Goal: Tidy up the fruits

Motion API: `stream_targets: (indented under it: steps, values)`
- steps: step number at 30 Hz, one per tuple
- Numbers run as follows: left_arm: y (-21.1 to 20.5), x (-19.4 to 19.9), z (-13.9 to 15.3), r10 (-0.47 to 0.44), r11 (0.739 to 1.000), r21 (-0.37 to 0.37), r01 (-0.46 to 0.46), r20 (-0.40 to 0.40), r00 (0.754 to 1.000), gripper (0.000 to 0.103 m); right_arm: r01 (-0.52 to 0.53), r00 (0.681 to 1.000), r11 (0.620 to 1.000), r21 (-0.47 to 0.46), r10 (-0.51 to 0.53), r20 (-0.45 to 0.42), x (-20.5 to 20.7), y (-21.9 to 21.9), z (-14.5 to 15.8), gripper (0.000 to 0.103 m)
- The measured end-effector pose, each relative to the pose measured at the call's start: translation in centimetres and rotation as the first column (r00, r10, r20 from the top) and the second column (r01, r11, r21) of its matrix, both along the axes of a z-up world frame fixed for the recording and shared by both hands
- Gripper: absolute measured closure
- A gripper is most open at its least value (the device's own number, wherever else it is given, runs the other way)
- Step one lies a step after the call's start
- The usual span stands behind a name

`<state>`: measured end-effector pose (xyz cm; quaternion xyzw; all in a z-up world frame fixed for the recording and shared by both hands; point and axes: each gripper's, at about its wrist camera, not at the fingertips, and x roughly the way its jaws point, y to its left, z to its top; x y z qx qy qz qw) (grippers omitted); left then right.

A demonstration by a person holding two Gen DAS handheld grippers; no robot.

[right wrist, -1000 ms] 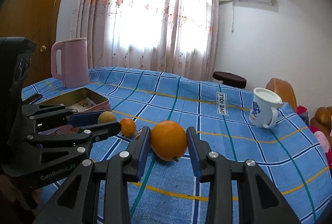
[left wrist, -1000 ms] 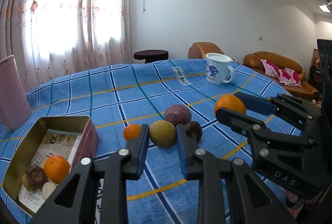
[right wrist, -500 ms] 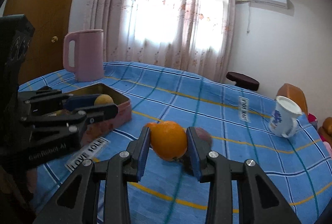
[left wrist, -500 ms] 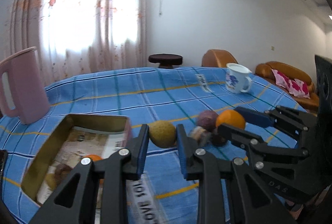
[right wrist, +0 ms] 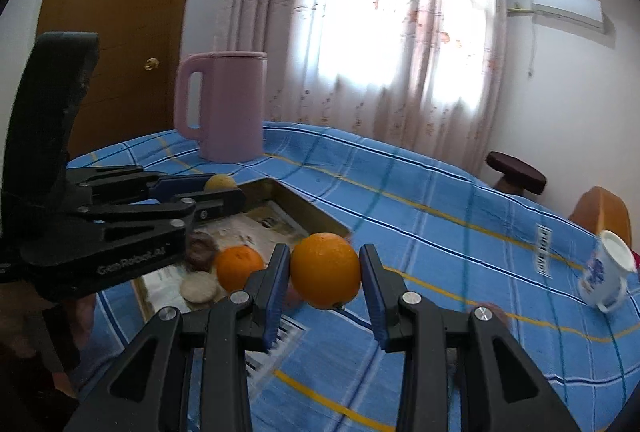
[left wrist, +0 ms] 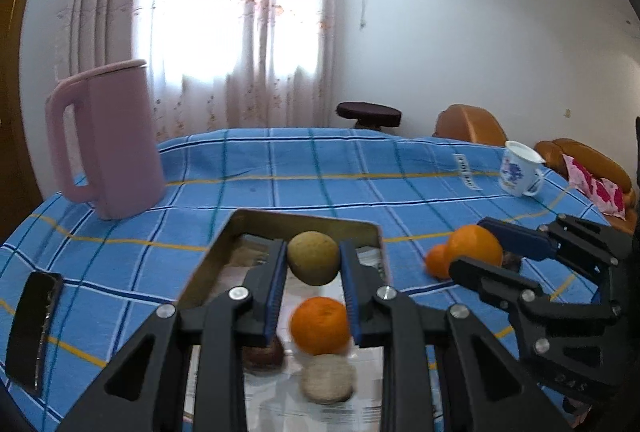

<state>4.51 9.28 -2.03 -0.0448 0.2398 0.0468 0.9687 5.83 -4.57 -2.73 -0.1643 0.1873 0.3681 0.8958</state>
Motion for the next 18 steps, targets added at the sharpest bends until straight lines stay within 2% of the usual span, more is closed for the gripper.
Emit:
stream_targets:
  steps: [9, 18]
  values:
    - [2.7, 1.0, -1.0, 0.037, 0.999, 0.000, -0.037, -0.062, 0.997, 0.076, -0.072, 0.996, 0.997, -0.019, 0.071, -0.057, 0.0, 3.4, -1.0, 0.066]
    - [4.5, 1.9, -1.7, 0.053, 0.999, -0.008, -0.054, -0.108, 0.993, 0.076, -0.103, 0.990, 0.994, -0.039, 0.099, -0.097, 0.0, 5.4, -2.2, 0.066]
